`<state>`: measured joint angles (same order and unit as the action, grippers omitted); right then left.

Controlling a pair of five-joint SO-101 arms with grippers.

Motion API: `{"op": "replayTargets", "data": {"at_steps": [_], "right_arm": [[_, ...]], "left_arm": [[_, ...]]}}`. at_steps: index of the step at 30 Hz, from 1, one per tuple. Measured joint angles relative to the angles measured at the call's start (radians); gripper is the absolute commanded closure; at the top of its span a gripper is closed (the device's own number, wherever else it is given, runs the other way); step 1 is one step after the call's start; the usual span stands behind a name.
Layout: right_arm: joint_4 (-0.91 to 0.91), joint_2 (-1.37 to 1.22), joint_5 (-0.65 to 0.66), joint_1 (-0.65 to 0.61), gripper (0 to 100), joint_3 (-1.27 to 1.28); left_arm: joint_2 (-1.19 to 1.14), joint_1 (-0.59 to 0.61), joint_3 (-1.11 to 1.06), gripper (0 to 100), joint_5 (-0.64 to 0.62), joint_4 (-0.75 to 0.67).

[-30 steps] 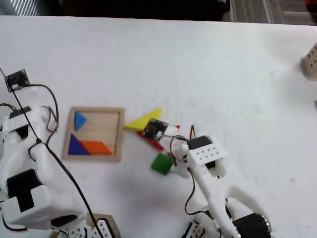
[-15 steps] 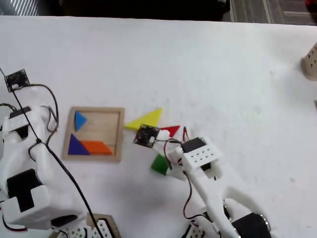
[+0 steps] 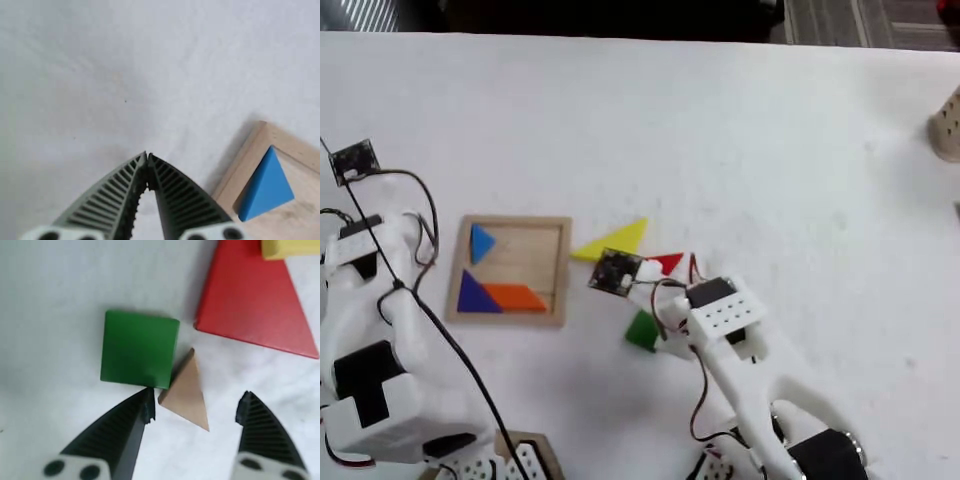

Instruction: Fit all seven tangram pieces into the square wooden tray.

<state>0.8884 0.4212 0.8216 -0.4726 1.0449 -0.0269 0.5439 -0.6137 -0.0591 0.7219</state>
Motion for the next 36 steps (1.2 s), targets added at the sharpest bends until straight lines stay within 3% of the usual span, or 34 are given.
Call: {"op": "replayTargets", "data": {"at_steps": [16, 24, 36], "right_arm": [[0.054, -0.187, 0.109, 0.018, 74.6, -0.103], [0.044, -0.196, 0.078, 0.02, 97.5, -0.123], [0.044, -0.198, 0.046, 0.02, 97.8, -0.127]], "left_arm": [[0.0, 0.0, 0.0, 97, 0.0, 0.0], [0.0, 0.0, 0.0, 97, 0.0, 0.0], [0.0, 0.0, 0.0, 97, 0.0, 0.0]]}}
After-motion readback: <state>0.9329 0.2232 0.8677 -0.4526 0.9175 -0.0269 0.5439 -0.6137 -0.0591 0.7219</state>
